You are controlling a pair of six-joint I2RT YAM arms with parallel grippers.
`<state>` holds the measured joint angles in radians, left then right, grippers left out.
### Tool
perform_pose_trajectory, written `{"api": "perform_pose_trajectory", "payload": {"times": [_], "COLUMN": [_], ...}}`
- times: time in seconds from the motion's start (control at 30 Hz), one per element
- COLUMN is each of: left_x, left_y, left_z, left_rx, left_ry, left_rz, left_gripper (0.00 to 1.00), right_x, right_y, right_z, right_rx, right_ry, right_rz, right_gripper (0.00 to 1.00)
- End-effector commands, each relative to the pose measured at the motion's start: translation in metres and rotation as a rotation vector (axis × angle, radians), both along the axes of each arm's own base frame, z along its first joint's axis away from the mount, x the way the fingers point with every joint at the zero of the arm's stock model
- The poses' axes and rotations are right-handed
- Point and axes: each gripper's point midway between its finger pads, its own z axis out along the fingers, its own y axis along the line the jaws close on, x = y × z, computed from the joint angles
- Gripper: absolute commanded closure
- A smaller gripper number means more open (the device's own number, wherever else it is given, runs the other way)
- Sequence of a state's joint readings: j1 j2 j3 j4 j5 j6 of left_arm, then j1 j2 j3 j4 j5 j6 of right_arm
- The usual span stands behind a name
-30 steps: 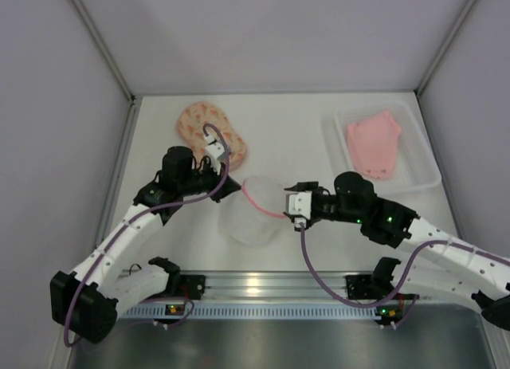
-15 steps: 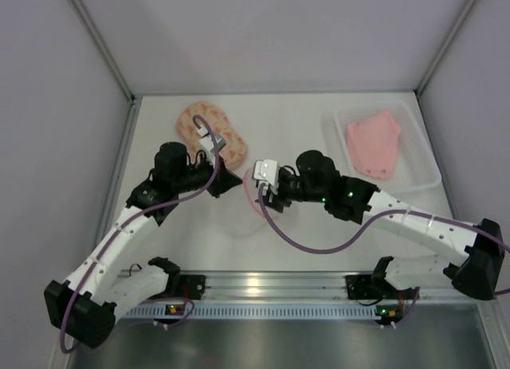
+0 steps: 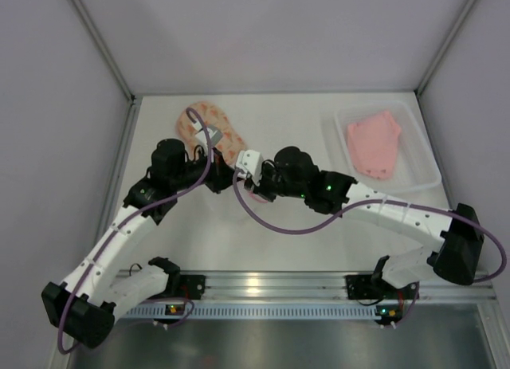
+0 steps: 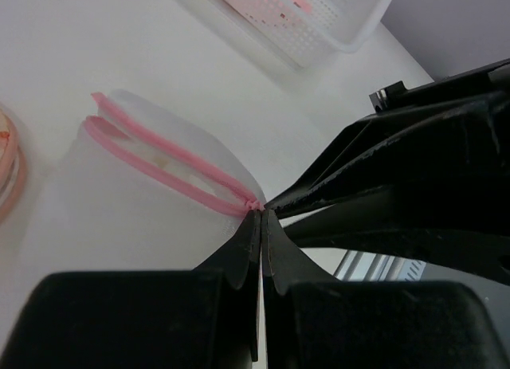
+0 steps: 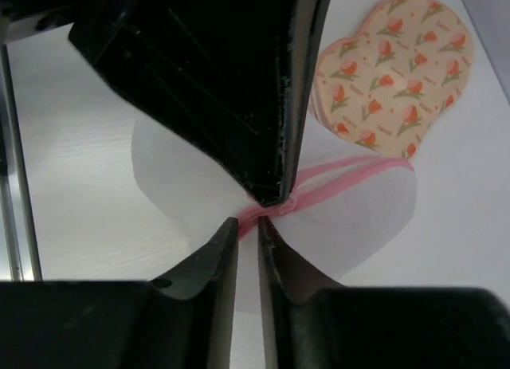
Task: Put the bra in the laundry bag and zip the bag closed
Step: Zip the zipper on the laundry bag.
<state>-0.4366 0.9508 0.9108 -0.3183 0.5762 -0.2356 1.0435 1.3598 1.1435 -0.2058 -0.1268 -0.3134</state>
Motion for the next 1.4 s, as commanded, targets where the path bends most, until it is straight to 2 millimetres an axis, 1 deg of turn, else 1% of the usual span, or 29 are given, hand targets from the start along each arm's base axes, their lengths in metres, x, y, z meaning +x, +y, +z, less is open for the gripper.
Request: {"api": "perform_pose_trajectory", "payload": {"times": [0.0,0.07,0.13,0.17,0.23,0.27,0.3,0.37,0.43,0.47,0.5,0.6,0.63,0.7,0.73,0.77,0.8,0.87,0.93,0.97,1.0,1.07,1.1,1.13,1.17,1.2,1.27,1.3,1.37], "left_x": [-0.01,-0.009,-0.008,-0.008,-0.006,-0.005,-0.005,-0.004,-0.004,-0.004,-0.004,-0.006,-0.006,-0.007,-0.007,-0.007,-0.006,-0.001,0.001,0.004,0.007,0.011,0.015,0.018,0.019,0.021,0.026,0.027,0.032], "left_y": [-0.007,-0.007,-0.006,-0.006,-0.004,-0.005,-0.005,-0.006,-0.007,-0.007,-0.008,-0.009,-0.009,-0.009,-0.009,-0.009,-0.009,-0.006,-0.002,0.0,0.003,0.007,0.01,0.012,0.014,0.015,0.021,0.023,0.028], "left_z": [0.028,0.03,0.032,0.032,0.033,0.033,0.033,0.031,0.032,0.033,0.033,0.036,0.037,0.039,0.039,0.04,0.04,0.035,0.029,0.022,0.015,0.005,0.001,-0.003,-0.01,-0.013,-0.023,-0.029,-0.038], "left_rx": [-0.068,-0.075,-0.079,-0.079,-0.077,-0.077,-0.08,-0.078,-0.079,-0.084,-0.086,-0.099,-0.101,-0.104,-0.106,-0.108,-0.107,-0.089,-0.072,-0.053,-0.032,-0.005,0.008,0.026,0.039,0.046,0.065,0.077,0.101], "left_ry": [-0.05,-0.043,-0.041,-0.042,-0.047,-0.044,-0.041,-0.03,-0.029,-0.031,-0.028,-0.028,-0.03,-0.031,-0.028,-0.026,-0.029,-0.034,-0.039,-0.043,-0.032,-0.031,-0.033,-0.041,-0.032,-0.028,-0.017,-0.011,-0.008], "left_rz": [-0.046,-0.038,-0.026,-0.019,-0.006,-0.006,-0.004,-0.003,-0.009,-0.01,-0.014,-0.025,-0.025,-0.024,-0.026,-0.021,-0.018,0.013,0.034,0.043,0.067,0.08,0.098,0.101,0.104,0.111,0.122,0.125,0.136], "left_gripper": [1.0,1.0,1.0,1.0,1.0,1.0,1.0,1.0,1.0,1.0,1.0,1.0,1.0,1.0,1.0,1.0,1.0,1.0,1.0,1.0,1.0,1.0,1.0,1.0,1.0,1.0,1.0,1.0,1.0], "right_x": [0.015,0.019,0.019,0.019,0.018,0.019,0.018,0.012,0.003,0.003,0.003,0.012,0.014,0.015,0.013,0.011,0.012,0.013,0.011,0.01,0.007,0.001,-0.004,-0.006,-0.009,-0.011,-0.013,-0.015,-0.016], "right_y": [0.013,0.01,0.007,0.003,-0.005,-0.008,-0.008,-0.011,-0.009,-0.008,-0.007,-0.006,-0.004,-0.002,-0.002,-0.001,-0.002,-0.005,-0.011,-0.015,-0.021,-0.026,-0.035,-0.037,-0.044,-0.051,-0.059,-0.063,-0.07], "right_z": [0.031,0.031,0.026,0.033,0.034,0.034,0.035,0.042,0.042,0.041,0.037,0.019,0.012,0.007,-0.002,-0.004,-0.005,0.005,0.016,0.013,0.024,0.028,0.028,0.035,0.021,0.031,0.028,0.035,0.039], "right_rx": [0.047,0.028,0.013,0.027,0.027,0.022,0.027,0.059,0.076,0.078,0.066,0.023,0.001,-0.015,-0.048,-0.056,-0.059,-0.038,-0.017,-0.02,0.002,0.019,0.02,0.049,0.035,0.059,0.07,0.09,0.114], "right_ry": [-0.086,-0.094,-0.098,-0.115,-0.127,-0.119,-0.104,-0.076,-0.039,-0.026,-0.014,-0.003,-0.008,-0.003,0.003,0.008,0.005,-0.032,-0.071,-0.081,-0.116,-0.143,-0.172,-0.204,-0.205,-0.25,-0.267,-0.278,-0.293], "right_rz": [-0.025,-0.03,-0.023,-0.026,-0.035,-0.044,-0.054,-0.058,-0.027,-0.029,-0.033,-0.076,-0.073,-0.065,-0.045,-0.033,-0.032,-0.034,-0.027,-0.019,-0.01,0.019,0.037,0.041,0.047,0.052,0.05,0.051,0.05], "right_gripper": [0.87,1.0,1.0,1.0,1.0,0.85,0.68,0.37,0.32,0.31,0.31,0.37,0.4,0.51,0.58,0.8,0.9,1.0,1.0,1.0,1.0,1.0,1.0,1.0,1.0,1.0,1.0,1.0,1.0]}}
